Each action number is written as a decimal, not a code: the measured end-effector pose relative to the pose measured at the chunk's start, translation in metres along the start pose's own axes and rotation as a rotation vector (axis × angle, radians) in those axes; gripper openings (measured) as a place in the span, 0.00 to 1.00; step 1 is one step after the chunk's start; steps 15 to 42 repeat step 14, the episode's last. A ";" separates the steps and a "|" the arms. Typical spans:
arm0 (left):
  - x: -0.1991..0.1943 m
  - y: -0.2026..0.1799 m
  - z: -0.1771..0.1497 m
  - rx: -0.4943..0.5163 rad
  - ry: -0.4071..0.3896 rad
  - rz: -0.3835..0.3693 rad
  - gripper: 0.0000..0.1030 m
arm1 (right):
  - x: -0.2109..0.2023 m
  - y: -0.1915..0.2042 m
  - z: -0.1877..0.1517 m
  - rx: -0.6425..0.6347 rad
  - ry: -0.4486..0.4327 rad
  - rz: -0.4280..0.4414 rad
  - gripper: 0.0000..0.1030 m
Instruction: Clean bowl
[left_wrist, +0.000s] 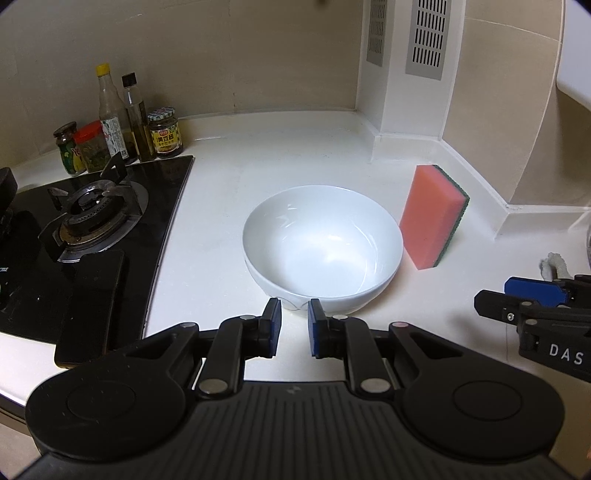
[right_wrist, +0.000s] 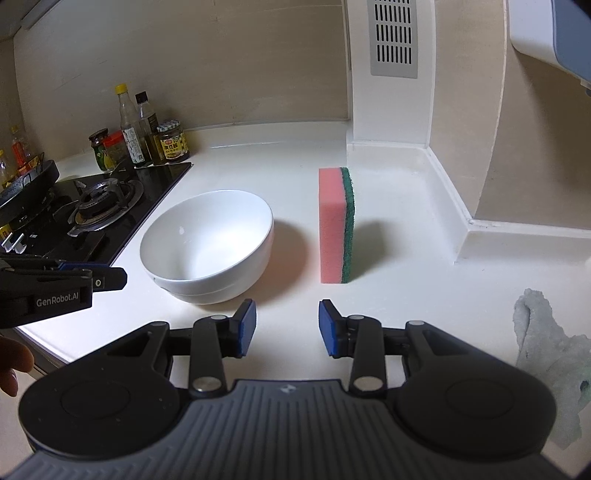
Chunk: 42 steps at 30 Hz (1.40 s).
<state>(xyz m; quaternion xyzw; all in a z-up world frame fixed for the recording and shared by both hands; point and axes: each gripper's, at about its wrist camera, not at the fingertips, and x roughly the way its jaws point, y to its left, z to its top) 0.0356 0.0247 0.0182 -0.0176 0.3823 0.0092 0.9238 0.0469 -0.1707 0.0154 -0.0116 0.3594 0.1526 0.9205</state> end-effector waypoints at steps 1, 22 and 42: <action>0.000 0.001 0.000 -0.003 0.001 -0.002 0.17 | 0.000 0.000 0.000 -0.002 0.000 0.000 0.32; 0.004 0.007 0.002 -0.021 -0.001 -0.015 0.17 | 0.003 0.002 0.002 -0.015 0.007 -0.011 0.32; 0.004 0.007 0.002 -0.021 -0.001 -0.015 0.17 | 0.003 0.002 0.002 -0.015 0.007 -0.011 0.32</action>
